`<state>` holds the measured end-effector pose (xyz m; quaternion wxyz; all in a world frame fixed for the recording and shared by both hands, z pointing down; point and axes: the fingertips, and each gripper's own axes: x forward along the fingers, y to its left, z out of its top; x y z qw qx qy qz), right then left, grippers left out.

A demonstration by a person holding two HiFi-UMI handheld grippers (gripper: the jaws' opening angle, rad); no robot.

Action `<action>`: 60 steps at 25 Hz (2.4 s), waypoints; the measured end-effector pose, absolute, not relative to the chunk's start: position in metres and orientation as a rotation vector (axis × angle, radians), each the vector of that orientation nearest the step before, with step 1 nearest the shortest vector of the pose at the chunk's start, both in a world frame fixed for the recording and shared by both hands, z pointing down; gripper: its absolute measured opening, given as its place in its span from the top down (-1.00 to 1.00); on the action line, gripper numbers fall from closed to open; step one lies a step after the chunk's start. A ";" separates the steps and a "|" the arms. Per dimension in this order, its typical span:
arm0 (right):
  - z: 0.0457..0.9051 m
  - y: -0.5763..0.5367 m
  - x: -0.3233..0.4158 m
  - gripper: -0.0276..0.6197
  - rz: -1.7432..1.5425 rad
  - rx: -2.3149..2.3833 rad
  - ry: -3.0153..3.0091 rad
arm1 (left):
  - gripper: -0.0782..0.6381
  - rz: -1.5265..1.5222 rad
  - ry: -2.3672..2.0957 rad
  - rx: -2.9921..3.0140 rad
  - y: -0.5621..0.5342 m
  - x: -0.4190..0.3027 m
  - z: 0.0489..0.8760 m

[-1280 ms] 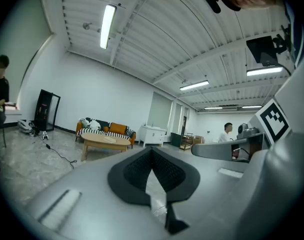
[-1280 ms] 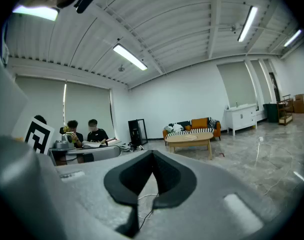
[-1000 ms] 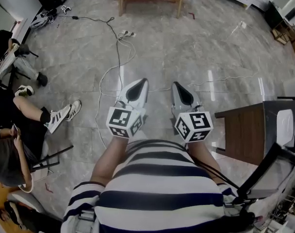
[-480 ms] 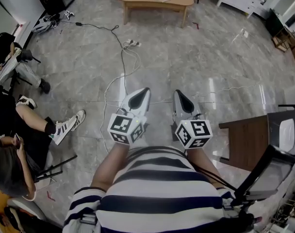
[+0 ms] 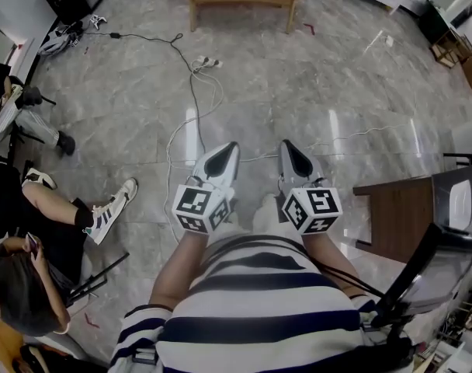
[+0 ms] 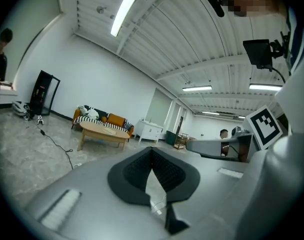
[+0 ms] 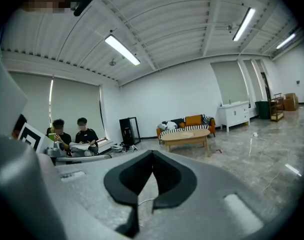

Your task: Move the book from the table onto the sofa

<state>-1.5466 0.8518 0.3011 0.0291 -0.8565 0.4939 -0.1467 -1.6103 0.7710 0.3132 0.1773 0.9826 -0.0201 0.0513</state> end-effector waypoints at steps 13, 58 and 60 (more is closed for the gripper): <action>0.310 0.801 -1.458 0.93 -0.457 -2.637 1.570 | 0.78 0.183 -0.212 2.775 0.708 -1.534 0.327; 0.320 0.603 -1.148 0.93 -0.508 -2.685 1.498 | 0.78 0.281 -0.102 2.794 0.518 -1.214 0.333; 0.323 0.589 -1.141 0.93 -0.515 -2.693 1.486 | 0.78 0.281 -0.086 2.794 0.504 -1.206 0.334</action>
